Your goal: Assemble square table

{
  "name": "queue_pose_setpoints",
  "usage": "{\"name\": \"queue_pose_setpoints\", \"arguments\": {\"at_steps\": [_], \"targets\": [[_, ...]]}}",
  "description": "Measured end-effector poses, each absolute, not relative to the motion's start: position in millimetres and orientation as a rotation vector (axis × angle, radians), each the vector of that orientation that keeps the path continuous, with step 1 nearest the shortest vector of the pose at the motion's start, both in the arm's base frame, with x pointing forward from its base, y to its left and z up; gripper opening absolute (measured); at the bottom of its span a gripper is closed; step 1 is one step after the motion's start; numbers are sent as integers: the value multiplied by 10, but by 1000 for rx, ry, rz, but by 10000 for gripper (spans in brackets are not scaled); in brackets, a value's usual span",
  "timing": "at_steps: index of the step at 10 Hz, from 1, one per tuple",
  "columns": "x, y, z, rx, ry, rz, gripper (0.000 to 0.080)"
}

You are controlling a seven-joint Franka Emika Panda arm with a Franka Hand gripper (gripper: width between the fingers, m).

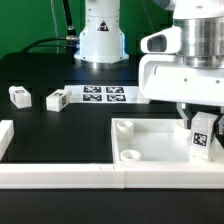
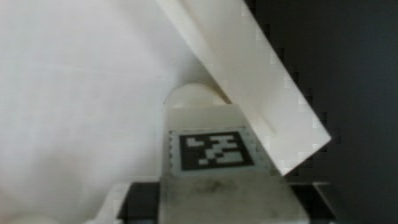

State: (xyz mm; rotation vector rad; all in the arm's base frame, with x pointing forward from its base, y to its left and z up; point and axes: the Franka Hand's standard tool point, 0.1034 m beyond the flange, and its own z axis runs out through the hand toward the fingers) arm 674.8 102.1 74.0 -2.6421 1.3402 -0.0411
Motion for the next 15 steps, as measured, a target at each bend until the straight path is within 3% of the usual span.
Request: {"name": "queue_pose_setpoints", "arguments": {"at_steps": [2, 5, 6, 7, 8, 9, 15], "targets": [[6741, 1039, 716, -2319, 1718, 71, 297], [6733, 1103, 724, -2160, 1902, 121, 297], [6734, 1096, 721, -2214, 1835, 108, 366], [6730, 1090, 719, -2250, 1798, 102, 366], [6713, 1071, 711, -2412, 1608, 75, 549], [6731, 1059, 721, -2559, 1392, 32, 618], [6750, 1020, 736, -2911, 582, -73, 649]]}}
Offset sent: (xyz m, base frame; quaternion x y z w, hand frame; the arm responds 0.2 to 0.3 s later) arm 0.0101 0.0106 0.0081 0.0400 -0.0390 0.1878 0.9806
